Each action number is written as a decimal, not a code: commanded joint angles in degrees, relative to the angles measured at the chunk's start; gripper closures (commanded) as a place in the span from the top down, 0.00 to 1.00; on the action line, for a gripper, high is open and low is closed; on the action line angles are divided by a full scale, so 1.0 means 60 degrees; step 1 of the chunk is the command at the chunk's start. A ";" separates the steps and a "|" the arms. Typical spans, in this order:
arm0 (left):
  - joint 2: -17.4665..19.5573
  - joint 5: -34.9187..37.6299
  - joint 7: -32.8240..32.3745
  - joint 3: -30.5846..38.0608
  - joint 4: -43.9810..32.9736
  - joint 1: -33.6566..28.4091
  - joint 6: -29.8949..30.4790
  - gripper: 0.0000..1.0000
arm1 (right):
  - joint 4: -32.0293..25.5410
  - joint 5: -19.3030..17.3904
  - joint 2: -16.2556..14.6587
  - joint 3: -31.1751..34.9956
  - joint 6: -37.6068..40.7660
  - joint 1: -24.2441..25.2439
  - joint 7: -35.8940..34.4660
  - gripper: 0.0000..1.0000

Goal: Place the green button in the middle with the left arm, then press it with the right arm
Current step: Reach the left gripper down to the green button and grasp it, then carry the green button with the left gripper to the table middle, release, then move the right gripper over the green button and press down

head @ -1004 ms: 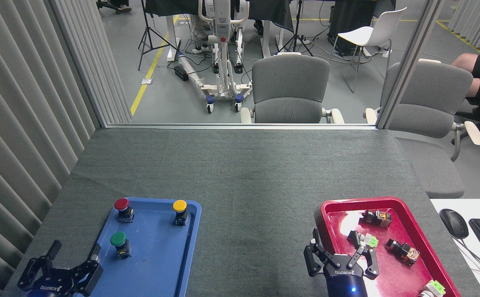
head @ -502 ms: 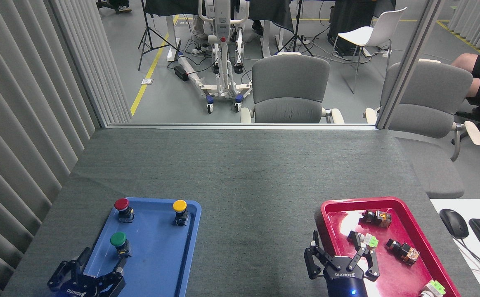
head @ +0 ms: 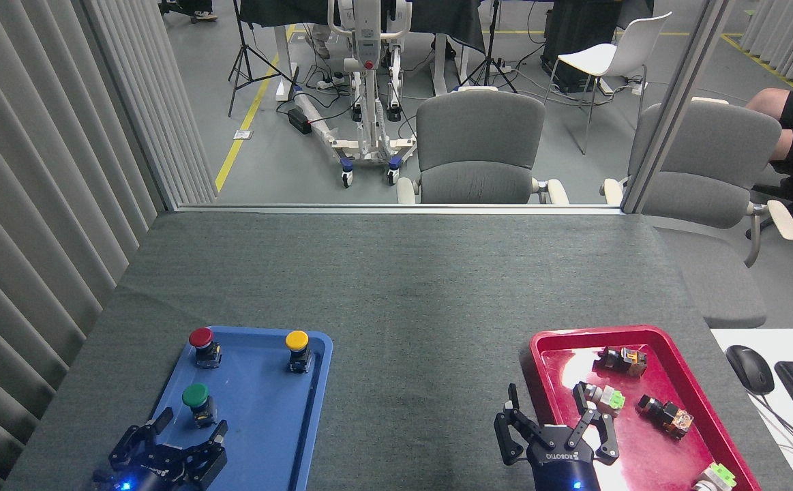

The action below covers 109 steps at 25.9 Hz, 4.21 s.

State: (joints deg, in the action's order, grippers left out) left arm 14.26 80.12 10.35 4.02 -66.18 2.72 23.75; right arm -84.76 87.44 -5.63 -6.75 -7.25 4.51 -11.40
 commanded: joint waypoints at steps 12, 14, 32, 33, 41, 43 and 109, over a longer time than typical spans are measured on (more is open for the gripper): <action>-0.0311 0.0006 0.0063 -0.0275 0.1068 0.0835 -0.0355 0.92 | 0.0079 -0.0014 -0.0014 0.0055 -0.0007 0.0142 -0.0020 1.00; -0.0311 -0.0008 0.0063 -0.0275 0.1259 0.0967 -0.0414 0.92 | 0.0093 -0.0014 -0.0029 0.0070 -0.0007 0.0157 -0.0005 1.00; -0.0047 -0.0023 0.0605 -0.0275 0.1054 0.0703 0.0363 0.04 | 0.0093 -0.0072 -0.0117 0.0290 0.0037 0.0215 -0.0005 1.00; -0.0047 -0.0023 0.0722 -0.0275 0.0820 0.0703 0.0553 0.03 | 0.0093 -0.0072 -0.0117 0.0290 0.0037 0.0230 -0.0005 1.00; -0.0750 0.0080 0.0795 -0.2062 -0.1217 0.0366 0.2414 0.01 | 0.0108 -0.0116 -0.0160 0.0290 0.0037 0.0201 -0.0005 1.00; -0.1087 0.0431 0.0532 -0.2823 -0.1041 0.0791 0.1931 0.01 | 0.0108 -0.0116 -0.0146 0.0290 0.0037 0.0201 -0.0005 1.00; -0.0779 -0.0081 0.0824 -0.0260 -0.2286 -0.1113 -0.1248 0.99 | 0.1851 0.0411 0.0733 -0.2464 -0.0036 -0.0898 0.0039 0.02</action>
State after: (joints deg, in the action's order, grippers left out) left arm 9.20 79.66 15.06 2.38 -79.95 -4.05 16.42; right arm -75.68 89.91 -1.72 -21.06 -7.31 -0.16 -11.21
